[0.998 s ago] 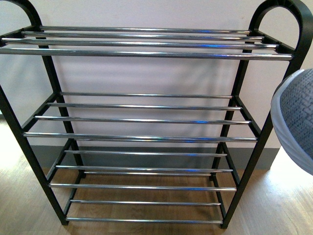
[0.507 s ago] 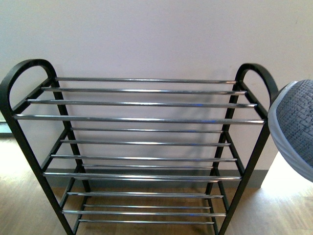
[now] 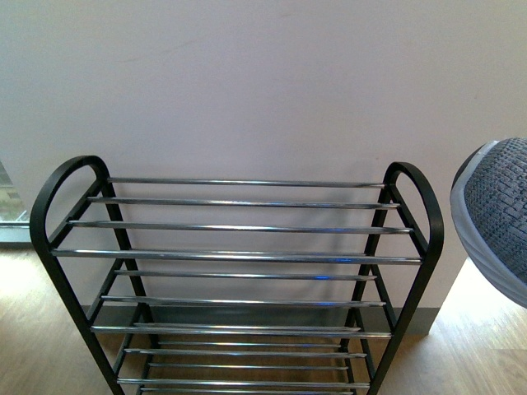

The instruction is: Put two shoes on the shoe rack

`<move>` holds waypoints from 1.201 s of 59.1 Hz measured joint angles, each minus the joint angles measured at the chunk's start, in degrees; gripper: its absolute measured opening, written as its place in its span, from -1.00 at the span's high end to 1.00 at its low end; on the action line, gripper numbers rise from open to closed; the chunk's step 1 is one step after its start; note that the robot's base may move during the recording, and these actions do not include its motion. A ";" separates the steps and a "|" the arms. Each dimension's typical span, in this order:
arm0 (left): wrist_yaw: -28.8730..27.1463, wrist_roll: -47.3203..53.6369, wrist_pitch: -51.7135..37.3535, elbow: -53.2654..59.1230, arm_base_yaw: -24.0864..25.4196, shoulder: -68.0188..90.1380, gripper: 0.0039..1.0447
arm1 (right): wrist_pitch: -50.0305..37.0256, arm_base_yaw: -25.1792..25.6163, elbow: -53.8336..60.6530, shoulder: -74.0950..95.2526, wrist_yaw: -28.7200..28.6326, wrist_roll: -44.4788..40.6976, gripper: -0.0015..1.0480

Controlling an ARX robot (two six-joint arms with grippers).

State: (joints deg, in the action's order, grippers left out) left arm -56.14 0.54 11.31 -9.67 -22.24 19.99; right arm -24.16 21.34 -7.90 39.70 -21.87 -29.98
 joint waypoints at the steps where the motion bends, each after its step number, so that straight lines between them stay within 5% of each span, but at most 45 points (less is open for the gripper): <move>1: 0.02 0.00 0.00 0.00 0.00 0.00 0.98 | 0.00 0.00 0.00 0.00 0.00 0.00 0.97; 19: 0.00 0.00 0.00 0.00 0.00 0.00 0.98 | 0.00 0.00 0.00 0.00 0.00 0.00 0.97; 24: 0.00 0.00 0.00 0.00 0.00 0.00 0.98 | 9.25 1.55 -3.67 2.58 -13.46 8.48 0.97; 28: 0.02 0.00 0.00 0.00 0.00 0.00 0.98 | 10.25 -1.36 -6.43 6.64 -15.02 14.49 0.97; 53: 0.02 0.00 0.00 0.00 0.00 0.00 0.98 | 4.59 -22.99 -26.95 31.10 7.89 29.79 0.97; 71: 0.00 0.00 0.00 0.00 0.00 0.00 0.98 | 7.19 -27.91 -42.23 49.88 18.27 33.05 0.97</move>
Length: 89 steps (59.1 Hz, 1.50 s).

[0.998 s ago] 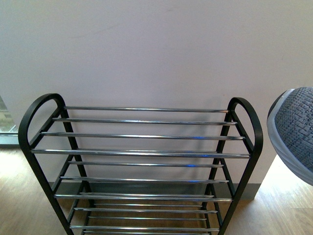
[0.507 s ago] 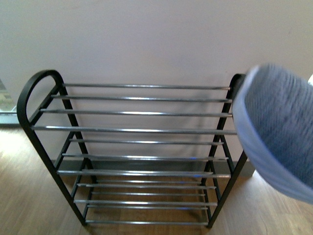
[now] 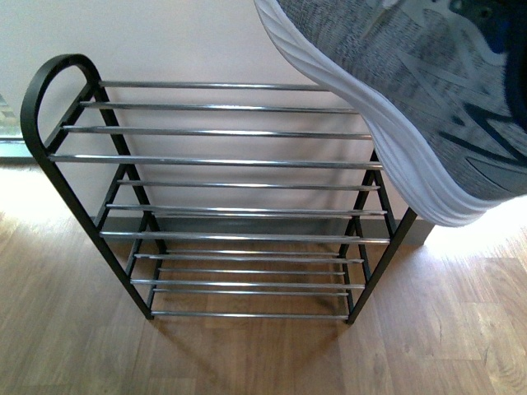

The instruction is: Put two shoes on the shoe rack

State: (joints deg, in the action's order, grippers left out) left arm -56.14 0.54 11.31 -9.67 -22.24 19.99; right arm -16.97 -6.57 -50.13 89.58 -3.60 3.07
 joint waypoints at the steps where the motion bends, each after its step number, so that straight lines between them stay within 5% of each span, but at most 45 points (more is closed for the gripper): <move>1: 0.00 0.00 0.00 0.00 0.00 0.00 0.98 | 0.24 0.07 -0.59 0.68 0.48 0.04 0.97; 21: 0.00 0.00 0.00 0.00 0.00 0.00 0.98 | 7.96 3.19 -16.98 17.70 7.61 6.80 0.97; 39: 0.02 0.00 0.00 0.00 0.00 0.00 0.98 | 19.87 5.75 -28.68 26.91 8.41 16.94 0.97; 54: 0.00 0.00 0.00 0.00 0.00 0.00 0.98 | 19.28 5.84 -30.91 28.48 10.69 16.44 0.96; 65: 0.02 0.00 0.00 0.00 0.00 0.00 0.98 | 15.63 5.90 -28.98 26.64 7.13 14.67 0.45; 76: 0.02 0.00 0.00 0.00 0.00 0.00 0.98 | 21.55 8.02 -23.67 17.79 -4.09 9.46 -0.12; 82: 0.00 0.00 0.00 0.00 0.00 0.00 0.98 | 19.63 10.64 -19.21 11.19 -4.20 4.37 -0.42; 89: 0.00 0.00 0.00 0.00 0.00 0.00 0.98 | -3.82 13.94 -7.30 3.06 -3.91 0.11 -0.20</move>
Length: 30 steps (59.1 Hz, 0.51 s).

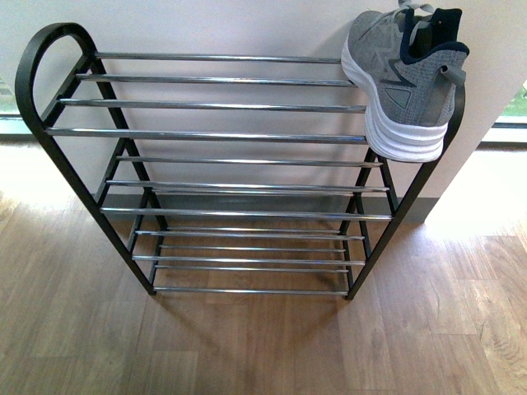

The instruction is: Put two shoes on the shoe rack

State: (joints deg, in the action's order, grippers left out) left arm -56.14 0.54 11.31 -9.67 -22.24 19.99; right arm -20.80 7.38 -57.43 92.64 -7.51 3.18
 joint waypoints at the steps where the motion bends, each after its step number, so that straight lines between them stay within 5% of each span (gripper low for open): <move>1: 0.00 0.00 0.00 0.00 0.00 0.00 0.98 | -4.83 0.37 2.73 -1.57 0.35 -0.28 -0.14; 10: 0.04 0.00 0.00 0.00 0.00 0.00 0.98 | -24.09 -0.17 17.29 -9.25 1.09 -1.81 0.30; 23: 0.15 0.00 0.00 0.00 0.00 0.00 0.98 | -28.68 -2.40 29.99 -14.71 2.19 -2.64 0.90; 30: 0.02 0.00 0.00 0.00 0.00 0.00 0.98 | -29.86 -2.75 35.10 -19.08 3.50 -2.89 0.97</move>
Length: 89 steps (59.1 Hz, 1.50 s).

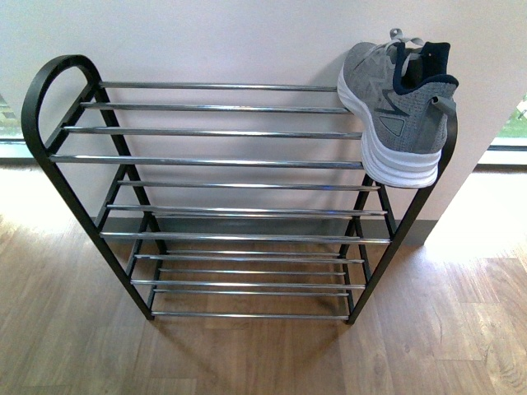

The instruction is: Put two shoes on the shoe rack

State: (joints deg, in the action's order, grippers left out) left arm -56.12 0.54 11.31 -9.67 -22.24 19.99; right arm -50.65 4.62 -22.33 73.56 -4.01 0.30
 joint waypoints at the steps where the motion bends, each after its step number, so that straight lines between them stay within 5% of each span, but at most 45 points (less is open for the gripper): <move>1: 0.00 0.00 0.00 0.00 0.00 0.00 0.98 | -0.04 -0.04 0.39 -0.39 0.07 -0.02 0.97; 17: 0.09 0.00 0.00 0.00 0.00 0.00 0.98 | 0.09 -4.17 9.79 -9.92 3.58 -0.02 0.97; 48: 0.02 0.00 0.00 0.00 0.00 0.00 0.98 | 6.08 -4.39 20.48 -26.91 4.00 -0.04 0.97; 89: 0.04 0.00 0.00 0.00 0.00 0.00 0.98 | 27.36 -4.42 21.29 -50.25 4.00 -0.07 0.97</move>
State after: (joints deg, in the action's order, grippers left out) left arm -56.07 0.54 11.31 -9.67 -22.24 19.99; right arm -23.29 0.21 -1.04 23.31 -0.01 0.23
